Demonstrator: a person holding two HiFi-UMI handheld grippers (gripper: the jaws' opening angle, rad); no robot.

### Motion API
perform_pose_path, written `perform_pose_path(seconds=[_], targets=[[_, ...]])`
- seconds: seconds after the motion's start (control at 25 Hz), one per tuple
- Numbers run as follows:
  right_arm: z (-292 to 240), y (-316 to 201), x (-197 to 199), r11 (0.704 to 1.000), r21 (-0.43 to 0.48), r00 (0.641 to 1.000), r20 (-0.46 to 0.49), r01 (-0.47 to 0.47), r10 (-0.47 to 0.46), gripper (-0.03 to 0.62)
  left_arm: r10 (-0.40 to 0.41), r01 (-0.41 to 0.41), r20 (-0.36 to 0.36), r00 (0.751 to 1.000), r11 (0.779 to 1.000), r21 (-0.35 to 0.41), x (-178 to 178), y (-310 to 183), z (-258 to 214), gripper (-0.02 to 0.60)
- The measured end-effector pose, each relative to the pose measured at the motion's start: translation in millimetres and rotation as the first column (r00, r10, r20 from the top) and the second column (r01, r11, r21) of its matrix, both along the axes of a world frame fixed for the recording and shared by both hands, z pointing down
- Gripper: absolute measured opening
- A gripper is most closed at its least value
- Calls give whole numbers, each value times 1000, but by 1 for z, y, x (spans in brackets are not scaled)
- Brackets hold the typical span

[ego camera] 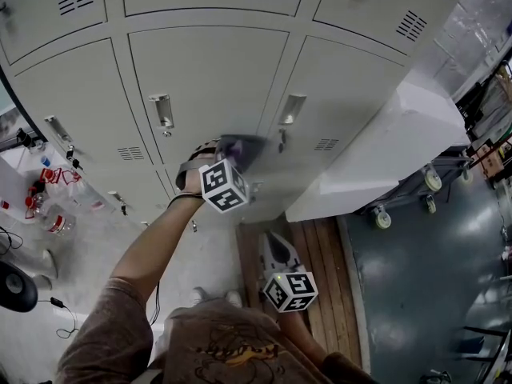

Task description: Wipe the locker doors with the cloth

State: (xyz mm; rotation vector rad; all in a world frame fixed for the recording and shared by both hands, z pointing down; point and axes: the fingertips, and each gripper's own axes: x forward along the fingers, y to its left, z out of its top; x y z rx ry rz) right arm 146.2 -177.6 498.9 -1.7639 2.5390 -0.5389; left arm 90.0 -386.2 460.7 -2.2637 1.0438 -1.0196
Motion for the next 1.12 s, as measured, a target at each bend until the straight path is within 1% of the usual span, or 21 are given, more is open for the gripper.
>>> perform_pose_path(seconds=[0.24,0.56,0.96,1.12], targets=[[4,1,-1,1000,-13,1000,1,0,0,-2,-8,8,10,1000,999,-39,1,1,28,38],[9,6,11,999,-30,999,-5,-35,35,-2,-25,28,26,999,994,-106,-1,0,72,38],[11,12,18,998,-40,998,-9,-55,55,-2,-29,36,43,999,984,-172,-4,3,104,38],[11,13,17,998,-42,999,-11,-53,53,-2,-18,31,67,998,978,-204,-5,8,118,38]])
